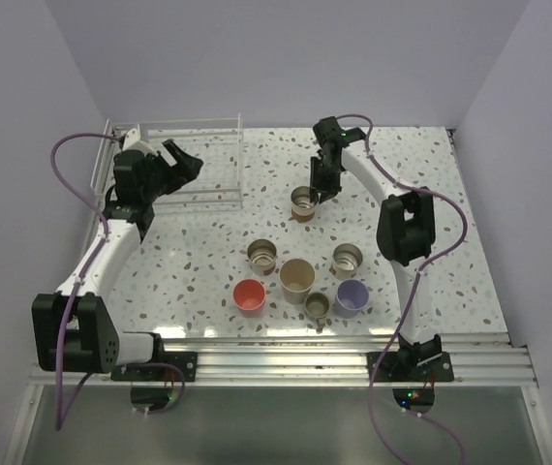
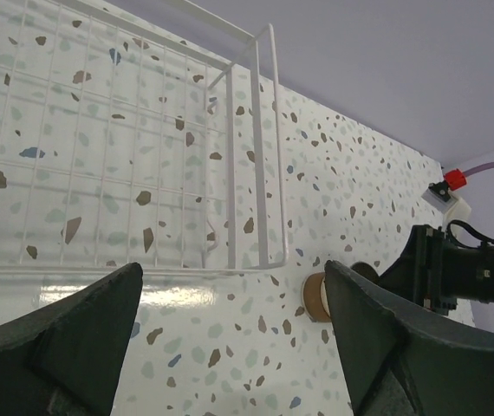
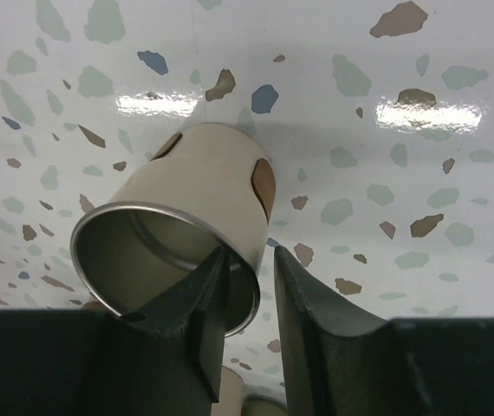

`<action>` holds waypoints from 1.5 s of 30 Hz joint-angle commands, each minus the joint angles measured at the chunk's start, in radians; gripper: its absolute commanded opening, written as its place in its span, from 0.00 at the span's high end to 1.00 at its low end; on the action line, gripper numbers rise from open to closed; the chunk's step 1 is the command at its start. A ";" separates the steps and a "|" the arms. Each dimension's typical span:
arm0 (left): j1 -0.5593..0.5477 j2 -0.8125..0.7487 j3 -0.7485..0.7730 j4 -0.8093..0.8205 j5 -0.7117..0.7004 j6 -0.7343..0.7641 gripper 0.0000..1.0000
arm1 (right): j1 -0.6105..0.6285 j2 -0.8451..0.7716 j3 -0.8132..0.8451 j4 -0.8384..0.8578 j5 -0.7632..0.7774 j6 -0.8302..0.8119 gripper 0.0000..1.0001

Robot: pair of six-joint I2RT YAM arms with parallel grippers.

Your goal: Load the cups into the dish rack

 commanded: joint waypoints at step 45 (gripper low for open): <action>-0.099 -0.258 -0.200 1.230 0.499 -0.836 0.10 | 0.088 -0.651 -0.538 1.616 -0.530 1.372 1.00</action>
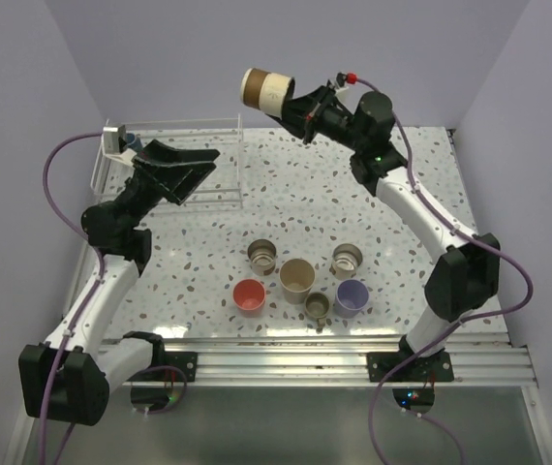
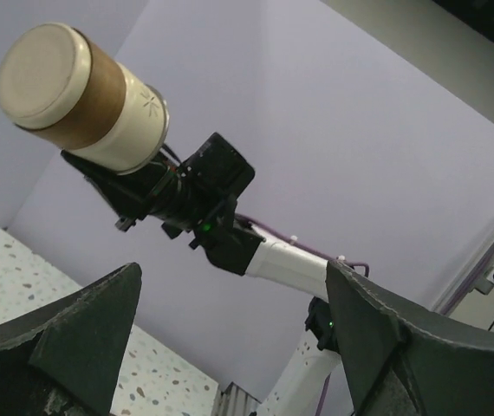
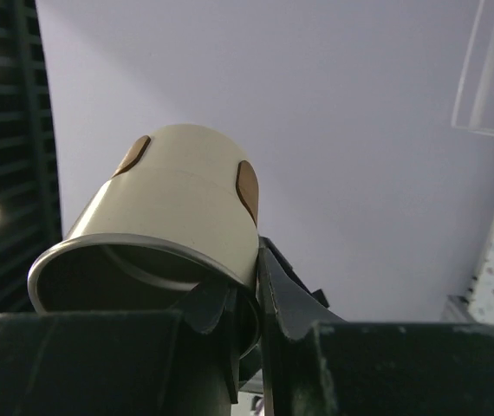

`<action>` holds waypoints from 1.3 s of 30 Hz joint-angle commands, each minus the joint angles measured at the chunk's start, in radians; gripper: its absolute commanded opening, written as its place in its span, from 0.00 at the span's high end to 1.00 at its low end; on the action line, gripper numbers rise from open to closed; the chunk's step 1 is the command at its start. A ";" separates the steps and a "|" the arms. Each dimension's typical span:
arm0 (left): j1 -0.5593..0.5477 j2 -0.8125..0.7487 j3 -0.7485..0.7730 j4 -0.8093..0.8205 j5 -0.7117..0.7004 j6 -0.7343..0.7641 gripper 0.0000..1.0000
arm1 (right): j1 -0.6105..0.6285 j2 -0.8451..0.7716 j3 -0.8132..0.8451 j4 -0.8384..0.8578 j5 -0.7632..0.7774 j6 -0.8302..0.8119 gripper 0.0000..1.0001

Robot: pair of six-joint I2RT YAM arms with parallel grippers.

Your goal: Load the cups into the dish rack

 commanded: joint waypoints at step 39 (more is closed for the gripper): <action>-0.122 0.161 0.307 -0.018 -0.205 0.181 0.13 | 0.302 -0.119 -0.193 0.369 0.200 0.170 1.00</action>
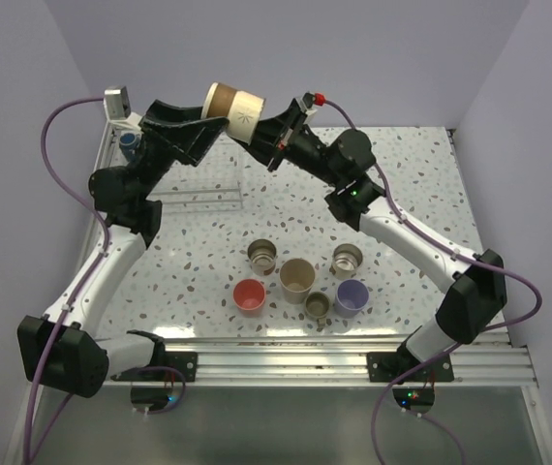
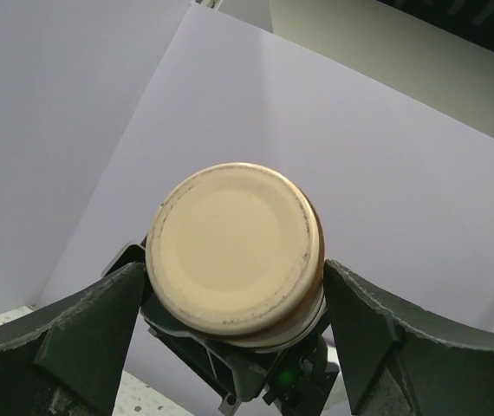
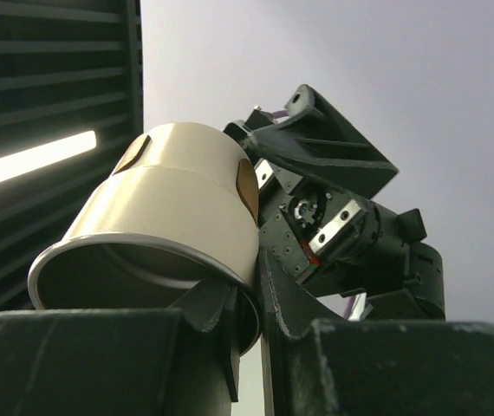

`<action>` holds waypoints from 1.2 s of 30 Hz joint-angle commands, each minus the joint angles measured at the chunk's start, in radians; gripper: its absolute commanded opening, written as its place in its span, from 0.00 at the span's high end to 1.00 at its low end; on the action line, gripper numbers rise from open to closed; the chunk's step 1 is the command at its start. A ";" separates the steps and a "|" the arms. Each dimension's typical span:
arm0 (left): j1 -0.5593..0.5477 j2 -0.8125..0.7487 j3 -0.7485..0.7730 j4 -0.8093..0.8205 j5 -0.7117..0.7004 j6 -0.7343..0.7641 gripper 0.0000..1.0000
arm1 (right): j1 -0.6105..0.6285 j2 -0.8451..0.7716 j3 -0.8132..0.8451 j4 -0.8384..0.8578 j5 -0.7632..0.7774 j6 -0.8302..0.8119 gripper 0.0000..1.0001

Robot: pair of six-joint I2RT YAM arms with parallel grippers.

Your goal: Load the cups into the dish rack

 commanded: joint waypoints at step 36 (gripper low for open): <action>0.236 0.045 0.285 -0.821 -0.163 0.553 1.00 | -0.249 -0.097 -0.050 -0.400 -0.123 -0.332 0.06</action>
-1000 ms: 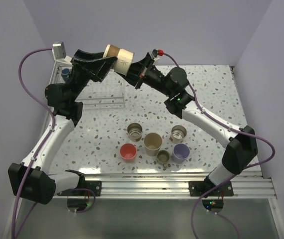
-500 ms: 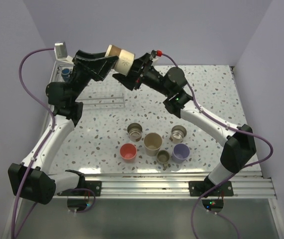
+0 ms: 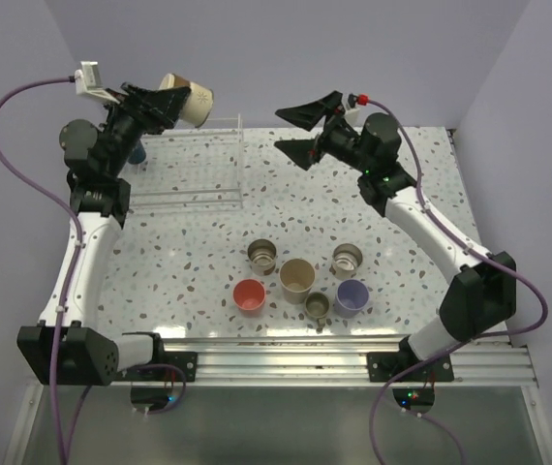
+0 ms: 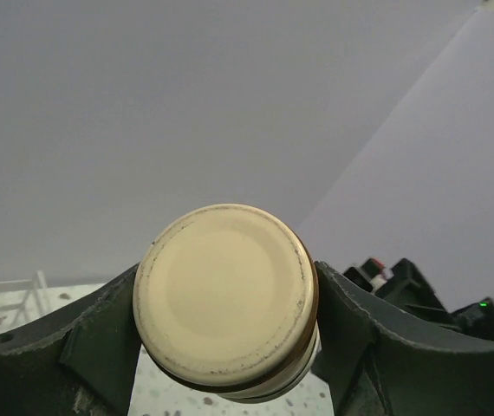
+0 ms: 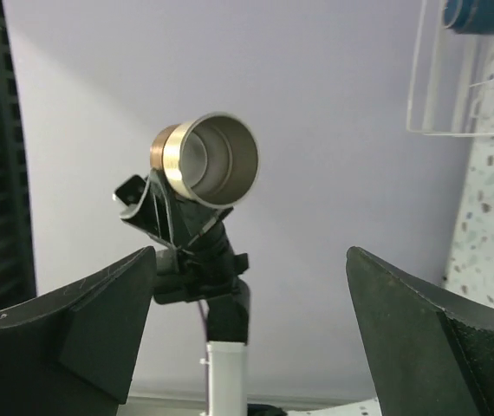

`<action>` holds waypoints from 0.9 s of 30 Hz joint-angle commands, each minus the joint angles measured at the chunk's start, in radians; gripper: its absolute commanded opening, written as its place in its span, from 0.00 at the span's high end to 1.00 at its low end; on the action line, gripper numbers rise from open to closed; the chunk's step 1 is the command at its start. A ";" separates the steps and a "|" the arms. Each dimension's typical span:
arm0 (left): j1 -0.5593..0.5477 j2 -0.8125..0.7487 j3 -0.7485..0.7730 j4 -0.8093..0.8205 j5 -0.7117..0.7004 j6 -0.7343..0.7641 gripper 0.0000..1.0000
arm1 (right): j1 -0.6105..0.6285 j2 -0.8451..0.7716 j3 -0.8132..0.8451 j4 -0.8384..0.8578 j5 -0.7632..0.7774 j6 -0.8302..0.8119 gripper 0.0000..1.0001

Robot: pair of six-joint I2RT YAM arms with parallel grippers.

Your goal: Load the cups into the dish rack

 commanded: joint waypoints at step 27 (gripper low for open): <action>0.196 0.433 0.016 -0.261 -0.629 0.661 1.00 | -0.112 -0.116 0.104 -0.686 0.027 -0.703 0.07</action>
